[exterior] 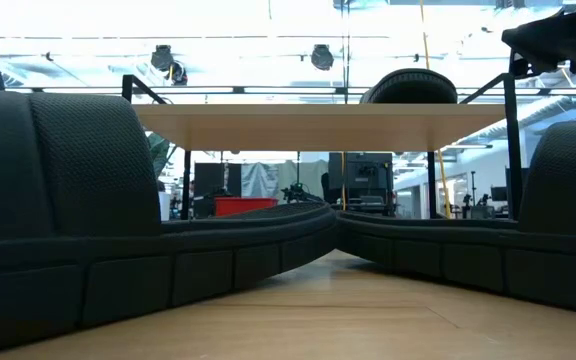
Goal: Pick and place slides into the shelf
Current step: Put the top left black slide on the shelf
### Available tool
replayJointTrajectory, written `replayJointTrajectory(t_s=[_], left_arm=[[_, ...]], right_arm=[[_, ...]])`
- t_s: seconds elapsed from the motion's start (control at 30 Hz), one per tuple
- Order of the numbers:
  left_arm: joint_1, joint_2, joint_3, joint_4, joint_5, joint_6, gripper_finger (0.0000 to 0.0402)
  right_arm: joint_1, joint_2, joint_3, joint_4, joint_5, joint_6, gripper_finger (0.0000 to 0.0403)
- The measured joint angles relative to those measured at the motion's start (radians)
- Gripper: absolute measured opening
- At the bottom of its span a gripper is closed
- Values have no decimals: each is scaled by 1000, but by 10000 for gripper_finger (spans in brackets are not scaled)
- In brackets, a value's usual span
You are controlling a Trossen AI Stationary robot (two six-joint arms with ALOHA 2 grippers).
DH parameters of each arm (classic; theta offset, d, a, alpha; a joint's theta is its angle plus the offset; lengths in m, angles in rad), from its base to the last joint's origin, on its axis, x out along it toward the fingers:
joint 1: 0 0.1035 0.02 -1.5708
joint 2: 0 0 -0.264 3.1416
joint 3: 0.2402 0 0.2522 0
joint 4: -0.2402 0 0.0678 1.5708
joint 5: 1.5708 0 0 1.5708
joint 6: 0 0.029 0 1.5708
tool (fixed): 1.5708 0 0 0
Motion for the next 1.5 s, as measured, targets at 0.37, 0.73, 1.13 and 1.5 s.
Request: replayJointTrajectory(t_s=[0.37,0.73,1.13,1.5], left_arm=[[4,11,1,10,-25,-38,184],[-1,11,85,-171,65,-174,5],[-35,-14,240,-275,71,-258,1],[54,-14,131,-276,32,-340,0]], right_arm=[[0,0,0,0,0,7,64],[0,0,0,-1,0,7,64],[0,0,0,-1,0,-11,64],[0,0,0,-1,-1,-12,64]])
